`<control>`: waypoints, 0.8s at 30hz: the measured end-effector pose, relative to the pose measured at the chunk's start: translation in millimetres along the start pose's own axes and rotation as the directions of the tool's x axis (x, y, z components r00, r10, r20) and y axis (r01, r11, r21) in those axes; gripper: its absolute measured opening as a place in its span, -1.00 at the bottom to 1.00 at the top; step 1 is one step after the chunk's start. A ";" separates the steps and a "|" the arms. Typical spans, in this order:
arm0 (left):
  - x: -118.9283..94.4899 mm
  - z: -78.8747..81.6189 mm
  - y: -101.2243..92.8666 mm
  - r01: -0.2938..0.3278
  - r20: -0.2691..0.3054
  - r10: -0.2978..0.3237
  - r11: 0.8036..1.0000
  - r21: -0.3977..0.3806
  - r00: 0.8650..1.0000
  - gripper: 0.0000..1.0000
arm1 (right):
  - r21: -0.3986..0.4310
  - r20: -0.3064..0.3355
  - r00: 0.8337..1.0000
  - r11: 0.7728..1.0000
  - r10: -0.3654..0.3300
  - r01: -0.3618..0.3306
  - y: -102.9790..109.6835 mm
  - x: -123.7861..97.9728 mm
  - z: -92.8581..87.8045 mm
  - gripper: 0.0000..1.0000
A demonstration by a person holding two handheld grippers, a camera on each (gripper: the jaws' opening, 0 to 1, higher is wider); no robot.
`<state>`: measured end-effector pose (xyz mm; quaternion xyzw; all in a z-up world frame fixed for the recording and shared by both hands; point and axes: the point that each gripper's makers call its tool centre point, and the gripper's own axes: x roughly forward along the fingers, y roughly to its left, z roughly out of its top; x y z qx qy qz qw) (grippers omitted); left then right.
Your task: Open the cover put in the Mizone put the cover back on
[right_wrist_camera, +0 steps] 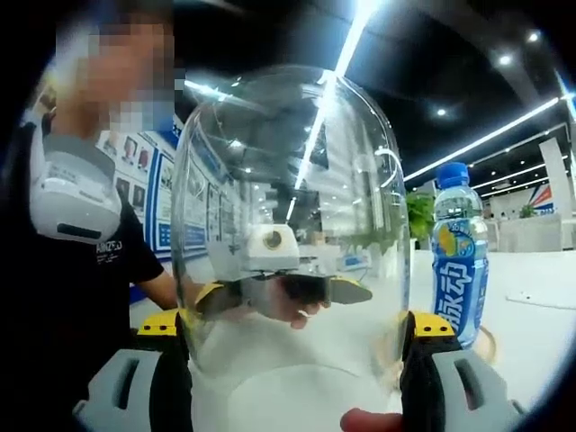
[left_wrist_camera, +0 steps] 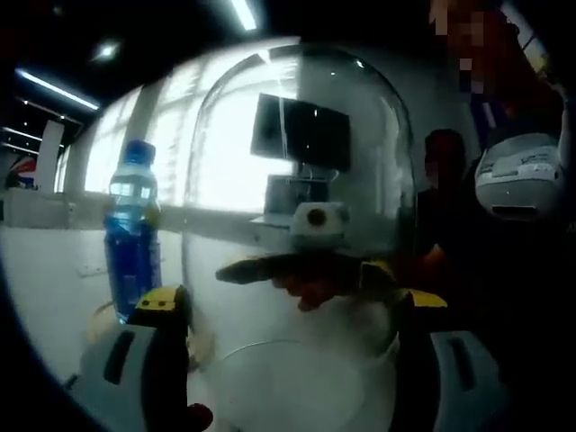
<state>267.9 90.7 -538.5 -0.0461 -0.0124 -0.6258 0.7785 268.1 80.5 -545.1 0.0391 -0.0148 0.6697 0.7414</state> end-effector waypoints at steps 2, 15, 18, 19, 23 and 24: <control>-0.6 -0.2 -1.9 -0.003 -0.008 0.003 1.000 0.001 1.000 0.65 | -0.002 -0.002 1.000 1.000 0.002 -0.002 1.6 1.1 -0.2 0.80; 1.6 0.2 -1.7 -0.008 -0.008 0.008 1.000 0.005 1.000 0.67 | -0.007 -0.022 1.000 1.000 -0.002 0.002 3.9 2.2 -1.1 0.80; 1.4 0.6 -1.1 -0.005 -0.013 0.005 1.000 0.008 1.000 0.67 | -0.008 -0.032 0.999 1.000 -0.004 0.004 3.2 3.7 -0.4 0.80; 1.3 0.7 -0.7 -0.006 -0.013 0.006 1.000 0.005 1.000 0.67 | -0.006 -0.035 0.999 1.000 -0.004 0.004 3.0 4.1 0.1 0.80; 3.3 4.8 2.1 -0.010 0.005 0.010 0.999 -0.033 1.000 0.67 | 0.034 -0.016 1.000 0.999 -0.012 0.012 0.4 2.1 7.4 0.80; 3.5 6.0 2.3 -0.009 0.009 0.010 0.999 -0.037 1.000 0.67 | 0.036 -0.011 1.000 0.999 -0.013 0.013 0.1 1.9 8.4 0.80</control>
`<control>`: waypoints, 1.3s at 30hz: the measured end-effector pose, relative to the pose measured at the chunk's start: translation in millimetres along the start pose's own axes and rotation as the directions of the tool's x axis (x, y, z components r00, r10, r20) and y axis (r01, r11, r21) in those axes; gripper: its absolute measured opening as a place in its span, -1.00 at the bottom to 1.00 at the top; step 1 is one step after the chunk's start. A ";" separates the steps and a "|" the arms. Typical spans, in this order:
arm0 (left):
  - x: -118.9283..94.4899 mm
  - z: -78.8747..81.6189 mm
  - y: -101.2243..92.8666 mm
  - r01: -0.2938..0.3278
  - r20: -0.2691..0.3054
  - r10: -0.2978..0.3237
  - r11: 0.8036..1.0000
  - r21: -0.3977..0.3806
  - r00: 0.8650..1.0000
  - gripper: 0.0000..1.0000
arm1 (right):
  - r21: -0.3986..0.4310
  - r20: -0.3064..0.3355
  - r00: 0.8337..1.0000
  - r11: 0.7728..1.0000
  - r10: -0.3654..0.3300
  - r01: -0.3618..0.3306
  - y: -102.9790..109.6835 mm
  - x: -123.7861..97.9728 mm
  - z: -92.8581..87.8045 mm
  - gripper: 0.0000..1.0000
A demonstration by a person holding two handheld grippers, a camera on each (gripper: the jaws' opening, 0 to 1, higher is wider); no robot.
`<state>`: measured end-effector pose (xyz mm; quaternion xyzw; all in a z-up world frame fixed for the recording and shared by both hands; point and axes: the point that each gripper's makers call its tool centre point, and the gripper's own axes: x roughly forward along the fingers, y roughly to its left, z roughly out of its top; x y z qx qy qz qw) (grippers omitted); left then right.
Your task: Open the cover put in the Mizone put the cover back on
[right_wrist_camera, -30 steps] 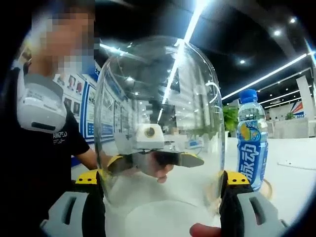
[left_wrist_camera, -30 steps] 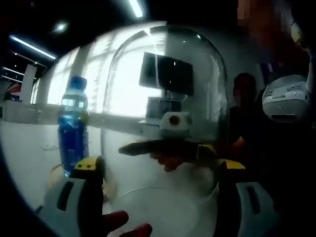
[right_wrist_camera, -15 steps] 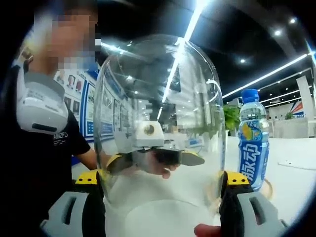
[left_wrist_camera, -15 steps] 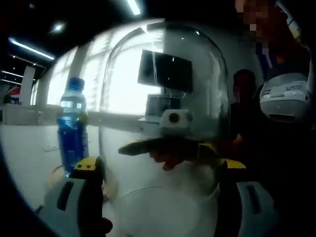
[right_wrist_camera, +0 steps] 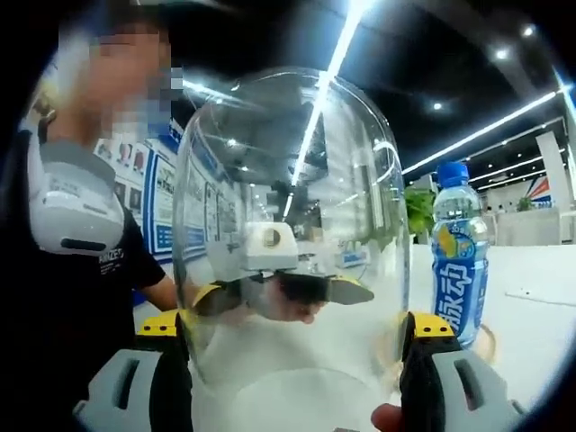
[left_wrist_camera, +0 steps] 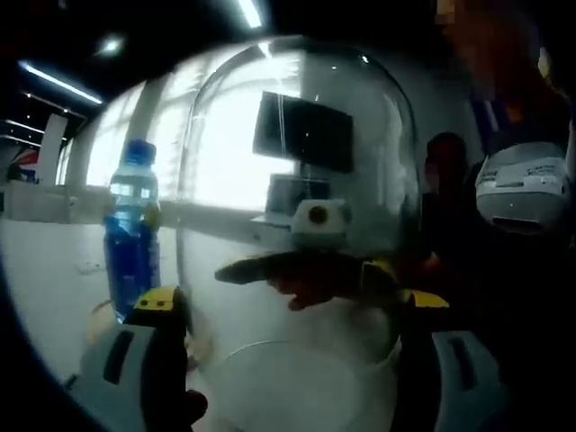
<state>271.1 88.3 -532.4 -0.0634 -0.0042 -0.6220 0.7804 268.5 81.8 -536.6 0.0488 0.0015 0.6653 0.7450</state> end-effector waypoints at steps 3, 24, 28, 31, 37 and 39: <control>-0.2 5.1 -1.0 0.003 0.013 -0.003 1.000 0.008 1.000 0.67 | -0.007 0.012 1.000 1.000 -0.004 0.004 0.7 1.0 4.2 0.80; 13.1 68.0 -7.8 -0.017 -0.025 0.019 0.998 0.064 0.999 0.69 | -0.057 0.080 0.997 0.998 0.003 0.002 2.1 0.1 68.2 0.80; 15.0 80.0 -8.6 -0.022 -0.058 0.027 0.997 0.073 0.998 0.69 | -0.051 0.107 0.994 0.999 0.008 -0.002 1.9 0.3 80.7 0.80; 16.0 90.3 -9.1 -0.028 -0.056 0.032 0.997 0.072 0.998 0.69 | -0.044 0.127 0.992 0.999 0.011 -0.006 2.6 -0.1 90.8 0.80; 20.0 107.4 -9.2 -0.045 -0.055 0.049 0.996 0.071 0.997 0.69 | -0.046 0.133 0.991 0.999 0.026 -0.020 3.1 0.3 110.1 0.80; 19.9 112.0 -9.7 -0.046 -0.060 0.051 0.996 0.074 0.997 0.69 | -0.049 0.122 0.992 0.999 0.028 -0.022 4.3 2.4 114.7 0.80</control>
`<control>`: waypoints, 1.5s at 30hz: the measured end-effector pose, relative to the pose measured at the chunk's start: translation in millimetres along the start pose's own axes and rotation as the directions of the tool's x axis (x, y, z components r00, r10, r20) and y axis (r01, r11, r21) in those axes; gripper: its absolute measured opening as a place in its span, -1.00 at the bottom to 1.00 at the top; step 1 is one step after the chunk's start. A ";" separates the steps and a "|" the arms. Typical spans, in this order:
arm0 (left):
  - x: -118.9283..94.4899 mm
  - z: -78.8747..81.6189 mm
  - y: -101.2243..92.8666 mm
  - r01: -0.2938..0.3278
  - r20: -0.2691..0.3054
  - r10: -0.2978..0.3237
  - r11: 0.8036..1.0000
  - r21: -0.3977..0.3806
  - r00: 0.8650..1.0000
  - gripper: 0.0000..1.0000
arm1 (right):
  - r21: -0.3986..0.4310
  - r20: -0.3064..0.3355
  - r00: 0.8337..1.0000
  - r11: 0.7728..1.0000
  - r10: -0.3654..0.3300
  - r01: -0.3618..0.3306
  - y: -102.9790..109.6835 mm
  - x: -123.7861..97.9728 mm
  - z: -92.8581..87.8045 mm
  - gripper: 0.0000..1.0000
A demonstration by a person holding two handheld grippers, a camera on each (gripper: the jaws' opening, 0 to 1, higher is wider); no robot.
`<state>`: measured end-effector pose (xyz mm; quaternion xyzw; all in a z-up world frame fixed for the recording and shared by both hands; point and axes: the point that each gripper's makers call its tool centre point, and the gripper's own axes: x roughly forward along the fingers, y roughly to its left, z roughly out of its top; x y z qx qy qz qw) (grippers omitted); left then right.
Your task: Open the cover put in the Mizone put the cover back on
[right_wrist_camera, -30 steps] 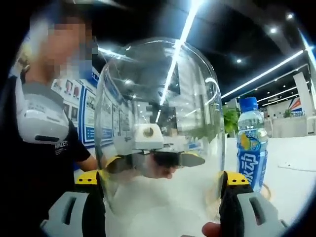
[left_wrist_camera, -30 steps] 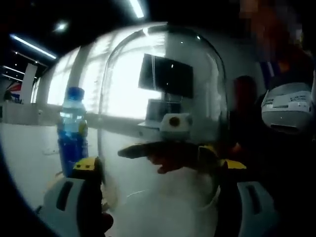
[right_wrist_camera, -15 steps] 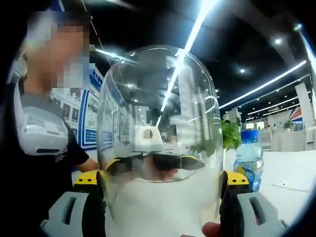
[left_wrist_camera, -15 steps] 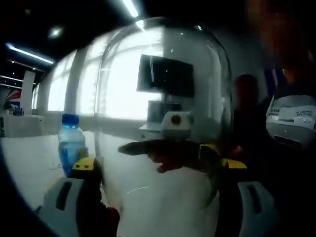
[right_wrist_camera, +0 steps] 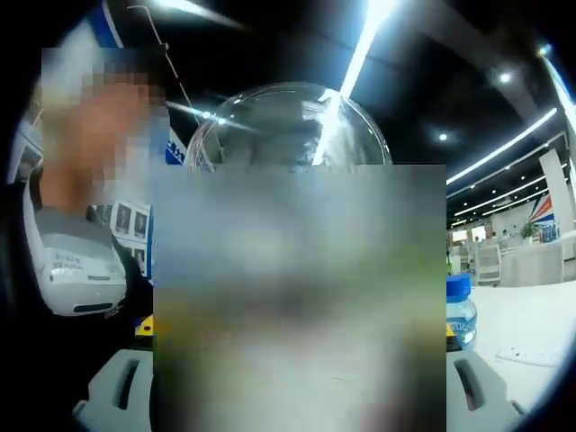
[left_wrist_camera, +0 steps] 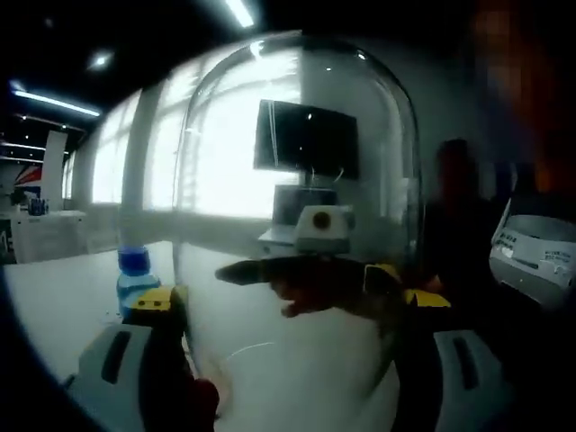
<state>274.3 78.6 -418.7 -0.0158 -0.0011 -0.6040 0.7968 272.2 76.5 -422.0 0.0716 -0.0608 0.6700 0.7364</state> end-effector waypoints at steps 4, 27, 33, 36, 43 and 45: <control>-2.5 14.0 0.8 -0.008 -0.002 0.008 1.000 0.009 1.000 0.69 | -0.004 -0.010 1.000 1.000 0.009 -0.009 -0.5 5.8 12.9 0.80; 2.8 93.0 43.8 -0.058 -0.008 0.058 0.998 0.033 0.998 0.70 | -0.010 0.041 0.998 0.999 0.052 -0.051 -41.7 34.2 90.0 0.80; 6.7 106.6 60.2 -0.059 0.009 0.059 0.998 0.025 0.998 0.70 | -0.001 0.065 0.997 0.999 0.048 -0.048 -60.4 37.3 105.8 0.80; 8.8 112.6 67.1 -0.057 0.024 0.056 0.998 0.027 0.998 0.70 | -0.013 0.066 0.997 0.999 0.045 -0.044 -68.6 39.0 115.2 0.80; 15.2 119.9 88.7 -0.046 0.064 0.045 0.999 0.020 0.997 0.70 | -0.028 0.080 0.996 0.999 0.034 -0.032 -88.1 43.6 124.1 0.80; 16.2 117.7 95.5 -0.045 0.065 0.044 0.999 0.014 0.997 0.70 | -0.020 0.073 0.997 0.999 0.030 -0.029 -94.2 45.2 120.3 0.80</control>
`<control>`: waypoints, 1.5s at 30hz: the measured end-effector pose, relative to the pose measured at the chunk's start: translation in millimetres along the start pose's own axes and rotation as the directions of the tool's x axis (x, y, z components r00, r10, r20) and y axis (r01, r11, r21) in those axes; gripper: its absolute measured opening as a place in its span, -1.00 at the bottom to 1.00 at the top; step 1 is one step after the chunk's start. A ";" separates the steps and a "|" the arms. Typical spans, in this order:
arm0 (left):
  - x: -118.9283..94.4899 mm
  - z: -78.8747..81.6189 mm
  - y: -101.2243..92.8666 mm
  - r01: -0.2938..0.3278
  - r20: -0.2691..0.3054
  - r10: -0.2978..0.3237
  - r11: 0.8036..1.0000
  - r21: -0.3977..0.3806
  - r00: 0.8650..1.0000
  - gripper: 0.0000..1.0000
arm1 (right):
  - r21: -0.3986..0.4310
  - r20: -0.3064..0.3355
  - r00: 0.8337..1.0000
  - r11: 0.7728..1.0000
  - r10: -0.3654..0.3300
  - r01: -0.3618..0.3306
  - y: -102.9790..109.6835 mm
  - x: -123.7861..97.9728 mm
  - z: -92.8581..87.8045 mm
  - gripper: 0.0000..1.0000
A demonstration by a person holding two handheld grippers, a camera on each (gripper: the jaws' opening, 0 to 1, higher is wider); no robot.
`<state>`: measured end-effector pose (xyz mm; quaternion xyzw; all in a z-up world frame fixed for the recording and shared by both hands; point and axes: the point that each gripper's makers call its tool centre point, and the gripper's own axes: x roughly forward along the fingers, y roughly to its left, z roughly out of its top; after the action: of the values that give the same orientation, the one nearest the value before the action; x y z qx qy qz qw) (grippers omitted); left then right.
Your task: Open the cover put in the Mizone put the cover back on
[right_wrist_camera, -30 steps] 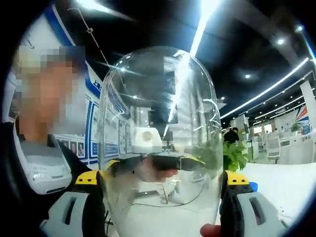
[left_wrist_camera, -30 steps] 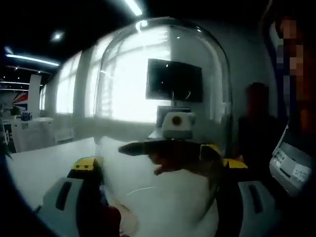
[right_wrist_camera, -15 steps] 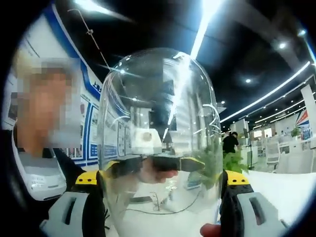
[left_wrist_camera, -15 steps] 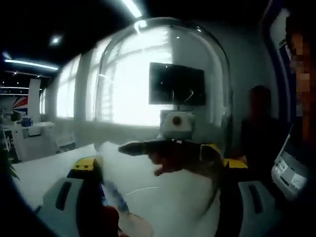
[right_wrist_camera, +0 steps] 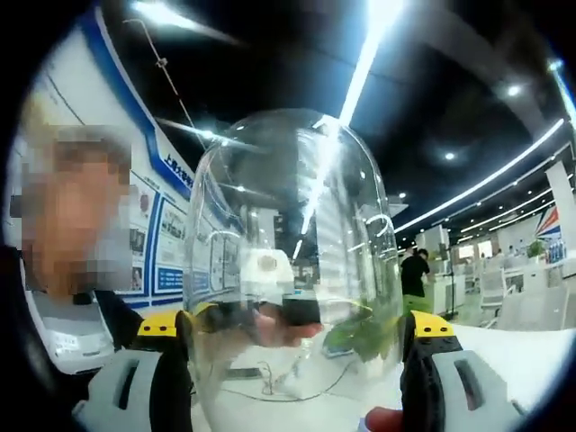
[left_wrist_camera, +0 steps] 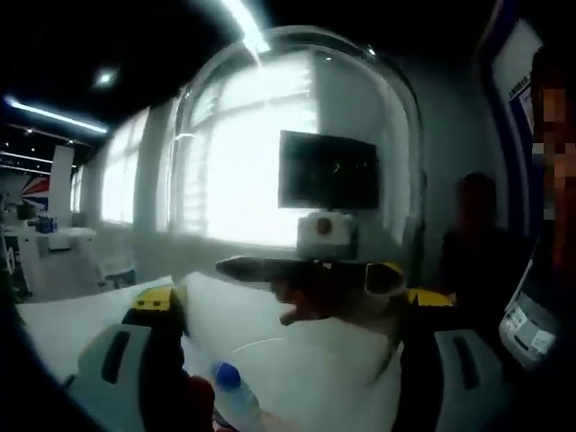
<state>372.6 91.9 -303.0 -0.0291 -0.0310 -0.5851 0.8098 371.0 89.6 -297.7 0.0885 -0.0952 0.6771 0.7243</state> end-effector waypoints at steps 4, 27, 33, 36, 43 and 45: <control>1.9 -8.5 9.9 0.007 -0.002 -0.007 1.000 0.006 1.000 0.70 | -0.003 -0.014 1.000 1.000 -0.007 0.007 -10.4 -0.7 -10.2 0.80; -0.4 -57.0 39.8 0.013 -0.044 -0.011 0.999 0.046 0.999 0.70 | -0.022 -0.087 0.996 1.000 -0.006 0.004 -36.4 -3.4 -65.0 0.80; -0.7 -81.0 44.4 0.020 -0.057 -0.017 0.999 0.047 0.998 0.70 | -0.027 -0.138 0.990 1.000 -0.010 0.007 -42.4 -6.8 -85.4 0.80; -0.7 -87.4 47.5 0.017 -0.055 -0.015 0.999 0.033 0.998 0.70 | -0.009 -0.138 0.990 1.000 -0.011 0.010 -48.0 -10.0 -94.1 0.80; -0.7 -100.3 55.6 0.015 -0.055 -0.014 1.000 0.020 0.998 0.70 | 0.001 -0.142 0.990 1.000 -0.012 0.012 -53.5 -12.8 -106.1 0.80; -0.3 -104.0 57.6 0.015 -0.053 -0.015 1.000 0.012 0.998 0.70 | 0.006 -0.145 0.989 1.000 -0.014 0.015 -55.7 -14.1 -109.7 0.80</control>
<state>428.9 101.5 -407.3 -0.0081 -0.0134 -0.5915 0.8062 427.7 100.4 -407.2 0.0424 -0.0392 0.6768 0.7339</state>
